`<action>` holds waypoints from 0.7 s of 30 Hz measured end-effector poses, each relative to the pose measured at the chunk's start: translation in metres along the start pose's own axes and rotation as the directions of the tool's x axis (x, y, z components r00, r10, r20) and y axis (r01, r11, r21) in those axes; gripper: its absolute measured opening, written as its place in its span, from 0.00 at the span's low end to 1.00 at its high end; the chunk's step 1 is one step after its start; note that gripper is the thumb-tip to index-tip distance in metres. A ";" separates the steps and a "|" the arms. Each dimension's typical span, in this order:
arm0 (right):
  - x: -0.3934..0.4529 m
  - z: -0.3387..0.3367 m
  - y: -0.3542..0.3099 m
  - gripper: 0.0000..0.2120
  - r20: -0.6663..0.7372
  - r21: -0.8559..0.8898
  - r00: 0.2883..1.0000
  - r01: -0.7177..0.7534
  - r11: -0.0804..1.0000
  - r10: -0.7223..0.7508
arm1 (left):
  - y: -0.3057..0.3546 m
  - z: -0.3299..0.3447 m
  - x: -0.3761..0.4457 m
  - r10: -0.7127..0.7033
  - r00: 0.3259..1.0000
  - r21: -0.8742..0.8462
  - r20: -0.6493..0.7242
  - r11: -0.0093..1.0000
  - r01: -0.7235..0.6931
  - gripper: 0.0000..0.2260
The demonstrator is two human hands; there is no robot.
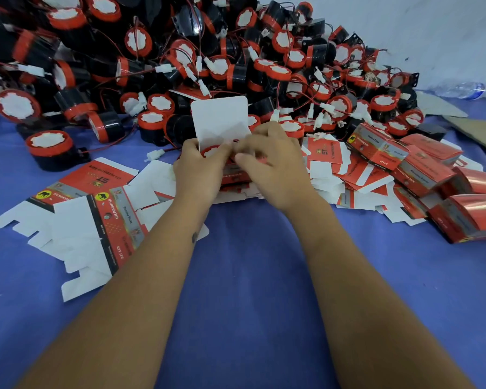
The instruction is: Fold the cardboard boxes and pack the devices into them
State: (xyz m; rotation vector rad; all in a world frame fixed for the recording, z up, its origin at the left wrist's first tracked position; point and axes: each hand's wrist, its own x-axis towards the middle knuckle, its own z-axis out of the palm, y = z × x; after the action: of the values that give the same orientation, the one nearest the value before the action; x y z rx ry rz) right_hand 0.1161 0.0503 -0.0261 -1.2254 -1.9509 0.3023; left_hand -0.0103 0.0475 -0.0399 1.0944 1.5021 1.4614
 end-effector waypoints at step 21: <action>0.010 0.011 0.004 0.11 0.049 0.035 0.993 -0.107 0.994 0.105 | 0.004 -0.003 0.000 -0.052 0.991 -0.240 0.126 0.967 0.081 0.18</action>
State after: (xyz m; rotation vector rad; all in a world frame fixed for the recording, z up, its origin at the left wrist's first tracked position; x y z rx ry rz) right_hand 0.1083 0.0623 -0.0307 -1.3100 -1.9146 0.4240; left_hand -0.0125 0.0463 -0.0361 0.9551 1.2271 1.4637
